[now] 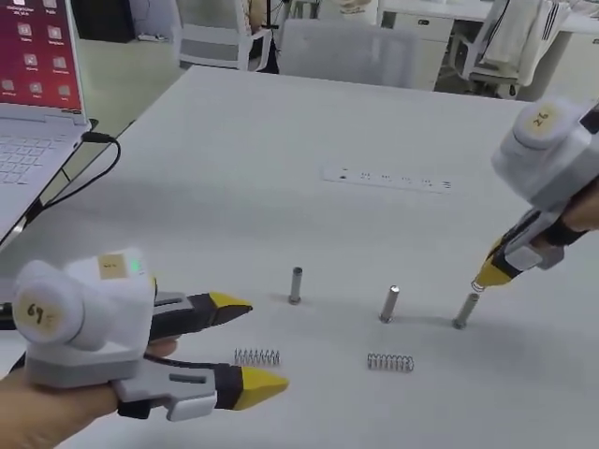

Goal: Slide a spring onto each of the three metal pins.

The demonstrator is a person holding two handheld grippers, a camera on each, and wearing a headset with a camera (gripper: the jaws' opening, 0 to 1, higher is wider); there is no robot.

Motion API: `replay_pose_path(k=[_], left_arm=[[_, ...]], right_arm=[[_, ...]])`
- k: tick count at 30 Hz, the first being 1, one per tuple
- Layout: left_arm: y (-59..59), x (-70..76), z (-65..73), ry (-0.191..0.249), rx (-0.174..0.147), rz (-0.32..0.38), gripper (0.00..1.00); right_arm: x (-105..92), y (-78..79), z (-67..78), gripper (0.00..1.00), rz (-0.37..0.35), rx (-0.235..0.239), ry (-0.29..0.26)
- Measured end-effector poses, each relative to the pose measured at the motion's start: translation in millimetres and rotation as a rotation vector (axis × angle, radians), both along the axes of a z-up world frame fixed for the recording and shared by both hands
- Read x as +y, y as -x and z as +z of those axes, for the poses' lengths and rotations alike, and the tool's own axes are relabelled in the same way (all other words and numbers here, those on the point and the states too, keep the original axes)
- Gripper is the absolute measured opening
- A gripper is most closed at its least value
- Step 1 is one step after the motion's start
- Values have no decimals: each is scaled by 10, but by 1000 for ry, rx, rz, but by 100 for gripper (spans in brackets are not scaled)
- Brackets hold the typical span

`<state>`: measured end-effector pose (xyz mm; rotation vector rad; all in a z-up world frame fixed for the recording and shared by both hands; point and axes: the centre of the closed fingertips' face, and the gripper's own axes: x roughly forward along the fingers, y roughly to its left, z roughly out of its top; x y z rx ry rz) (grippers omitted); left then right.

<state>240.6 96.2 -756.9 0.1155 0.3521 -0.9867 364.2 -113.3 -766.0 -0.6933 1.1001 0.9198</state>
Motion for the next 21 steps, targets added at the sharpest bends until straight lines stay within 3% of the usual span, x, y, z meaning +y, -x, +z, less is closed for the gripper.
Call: replay_pose_path(k=[10,21], left_arm=[[0,-11,-9,-4,2,1,50],[-16,9,-19,-9,7,2,49]], right_arm=[[-93,-69,-135,9,-45,24,1],[-68,-53,-175,9,-55,37,-9]])
